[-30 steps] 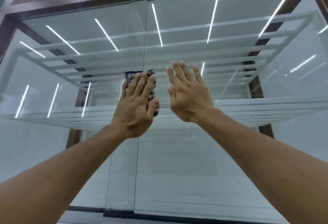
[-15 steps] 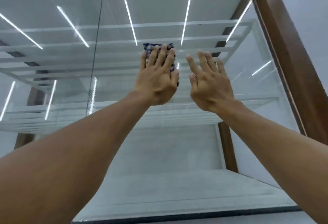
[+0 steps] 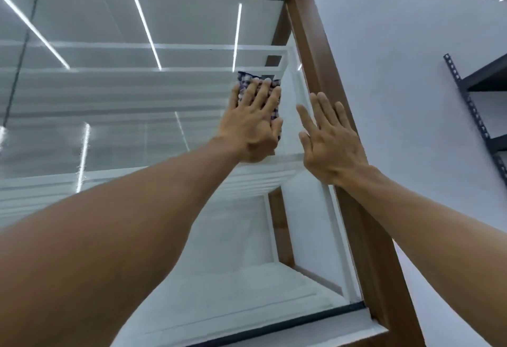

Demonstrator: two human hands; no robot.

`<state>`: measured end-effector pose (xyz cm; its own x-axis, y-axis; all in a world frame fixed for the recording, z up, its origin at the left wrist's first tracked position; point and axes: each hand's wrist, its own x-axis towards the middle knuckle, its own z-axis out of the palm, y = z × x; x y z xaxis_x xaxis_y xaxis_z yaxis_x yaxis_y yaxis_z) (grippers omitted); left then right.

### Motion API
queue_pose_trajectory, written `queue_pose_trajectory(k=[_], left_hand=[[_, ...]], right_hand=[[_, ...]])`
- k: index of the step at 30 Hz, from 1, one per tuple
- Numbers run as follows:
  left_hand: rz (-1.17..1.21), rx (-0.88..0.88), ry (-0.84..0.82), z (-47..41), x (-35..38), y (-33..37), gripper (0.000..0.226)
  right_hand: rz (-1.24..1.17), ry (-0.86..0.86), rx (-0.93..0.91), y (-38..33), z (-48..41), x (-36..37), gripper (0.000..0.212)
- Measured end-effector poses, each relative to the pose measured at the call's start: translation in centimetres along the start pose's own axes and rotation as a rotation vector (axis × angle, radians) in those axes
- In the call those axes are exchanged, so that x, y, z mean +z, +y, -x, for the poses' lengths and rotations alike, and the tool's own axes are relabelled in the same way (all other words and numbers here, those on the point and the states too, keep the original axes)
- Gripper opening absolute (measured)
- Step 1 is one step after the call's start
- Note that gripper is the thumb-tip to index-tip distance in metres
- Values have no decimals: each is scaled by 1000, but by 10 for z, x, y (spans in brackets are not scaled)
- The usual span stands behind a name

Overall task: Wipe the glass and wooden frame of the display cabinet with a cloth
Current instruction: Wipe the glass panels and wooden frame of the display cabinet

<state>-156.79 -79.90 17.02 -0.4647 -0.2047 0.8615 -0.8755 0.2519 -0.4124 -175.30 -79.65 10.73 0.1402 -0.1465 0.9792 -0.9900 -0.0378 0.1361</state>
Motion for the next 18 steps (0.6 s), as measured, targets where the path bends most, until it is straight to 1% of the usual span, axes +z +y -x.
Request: queue_pose_trajectory(k=[5, 9, 11, 15, 17, 18], left_hand=[[4, 59, -2, -17, 11, 44, 66], [-22, 91, -14, -15, 21, 67, 66], [-8, 118, -18, -9, 22, 68, 66], [-38, 237, -13, 10, 26, 56, 66], [-55, 228, -11, 11, 24, 50, 65], [-52, 193, -10, 9, 22, 50, 65]], right_hand=[[-150, 62, -6, 14, 14, 8, 64], [-276, 129, 50, 14, 18, 8, 64], [-301, 135, 45, 15, 19, 8, 65], [-313, 119, 33, 16, 24, 6, 67], [-300, 114, 30, 15, 27, 6, 72], [-287, 106, 25, 15, 28, 6, 70]])
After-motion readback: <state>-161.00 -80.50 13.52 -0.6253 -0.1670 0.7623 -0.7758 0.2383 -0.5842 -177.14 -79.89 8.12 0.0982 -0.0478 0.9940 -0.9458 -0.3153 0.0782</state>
